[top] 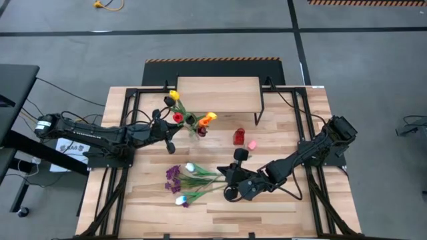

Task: Pick and place flowers into a vace then onto a shelf
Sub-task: Put the red tulip into the transparent vase

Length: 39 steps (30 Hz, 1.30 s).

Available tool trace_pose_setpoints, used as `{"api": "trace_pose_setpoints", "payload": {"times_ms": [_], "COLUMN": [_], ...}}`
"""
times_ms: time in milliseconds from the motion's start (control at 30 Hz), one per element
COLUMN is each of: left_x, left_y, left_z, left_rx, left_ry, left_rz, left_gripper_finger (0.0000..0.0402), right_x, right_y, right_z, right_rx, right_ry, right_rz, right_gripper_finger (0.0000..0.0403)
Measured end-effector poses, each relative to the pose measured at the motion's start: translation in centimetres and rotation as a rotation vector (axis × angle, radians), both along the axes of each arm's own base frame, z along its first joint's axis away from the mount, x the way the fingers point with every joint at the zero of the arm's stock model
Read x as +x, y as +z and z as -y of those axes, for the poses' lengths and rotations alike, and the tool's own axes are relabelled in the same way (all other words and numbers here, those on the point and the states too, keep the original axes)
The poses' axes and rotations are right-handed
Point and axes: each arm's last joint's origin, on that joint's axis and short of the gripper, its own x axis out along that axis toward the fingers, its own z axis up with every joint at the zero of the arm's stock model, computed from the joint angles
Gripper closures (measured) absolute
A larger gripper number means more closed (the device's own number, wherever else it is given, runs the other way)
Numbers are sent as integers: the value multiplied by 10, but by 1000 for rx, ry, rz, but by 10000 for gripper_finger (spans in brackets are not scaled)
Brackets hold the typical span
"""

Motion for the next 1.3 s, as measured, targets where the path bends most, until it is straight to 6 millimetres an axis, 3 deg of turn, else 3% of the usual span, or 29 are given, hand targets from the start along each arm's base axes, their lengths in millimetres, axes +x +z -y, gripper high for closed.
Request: {"api": "trace_pose_setpoints", "payload": {"times_ms": [400,867,1300], "left_x": [0,3,5], "left_y": [0,-3,3], "left_z": [0,-5,-4], "left_rx": [7,2,15], "left_ry": [-2,-5,-52], "left_rz": [-2,-25,-73], "left_gripper_finger": [381,302,256], "right_x": [0,0,0], "right_y": [0,0,0], "right_z": [0,0,0], "right_rx": [7,7,7], "right_ry": [-3,-4,-4], "right_rz": [3,3,3], "right_gripper_finger": [401,401,401]}}
